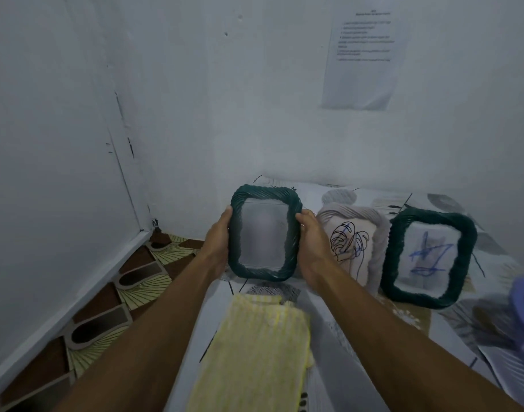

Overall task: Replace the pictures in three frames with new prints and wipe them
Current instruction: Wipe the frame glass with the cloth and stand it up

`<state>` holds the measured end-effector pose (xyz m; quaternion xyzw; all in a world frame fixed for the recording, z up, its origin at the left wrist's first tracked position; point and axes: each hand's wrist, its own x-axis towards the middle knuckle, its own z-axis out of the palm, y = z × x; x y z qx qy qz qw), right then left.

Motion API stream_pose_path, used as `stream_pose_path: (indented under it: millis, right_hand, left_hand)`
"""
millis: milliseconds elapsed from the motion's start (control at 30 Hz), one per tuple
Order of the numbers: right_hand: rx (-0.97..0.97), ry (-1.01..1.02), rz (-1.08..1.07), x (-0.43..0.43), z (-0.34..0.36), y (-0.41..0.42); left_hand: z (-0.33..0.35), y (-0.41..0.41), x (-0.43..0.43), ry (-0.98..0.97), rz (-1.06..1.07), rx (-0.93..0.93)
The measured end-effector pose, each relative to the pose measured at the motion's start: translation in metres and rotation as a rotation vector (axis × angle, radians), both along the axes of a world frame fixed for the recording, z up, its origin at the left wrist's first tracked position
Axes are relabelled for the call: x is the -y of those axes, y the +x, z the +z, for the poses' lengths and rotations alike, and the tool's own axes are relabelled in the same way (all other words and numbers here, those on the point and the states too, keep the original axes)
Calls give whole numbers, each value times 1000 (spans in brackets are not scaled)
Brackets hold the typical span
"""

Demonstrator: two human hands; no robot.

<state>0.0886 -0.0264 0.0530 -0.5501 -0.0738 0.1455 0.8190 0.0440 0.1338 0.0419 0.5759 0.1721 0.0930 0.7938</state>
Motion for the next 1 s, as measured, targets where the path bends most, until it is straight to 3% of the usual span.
stream_pose_path:
  millis: [200, 333, 667, 900, 933, 1000]
  right_hand:
    - [-19, -17, -51, -7, -20, 3]
    - [55, -147, -71, -5, -24, -1]
    - [374, -485, -115, 15, -23, -40]
    - [685, -796, -145, 74, -61, -56]
    - [715, -844, -136, 85, -67, -58]
    - [785, -938, -116, 106, -77, -59]
  left_hand:
    - [-25, 11, -10, 19, 7, -39]
    - [-27, 12, -10, 51, -9, -33]
    - [-32, 15, -5, 78, 35, -25]
    - [-40, 13, -7, 157, 45, -51]
    - [-41, 12, -4, 219, 70, -42]
    - [-41, 3, 5, 544, 218, 3]
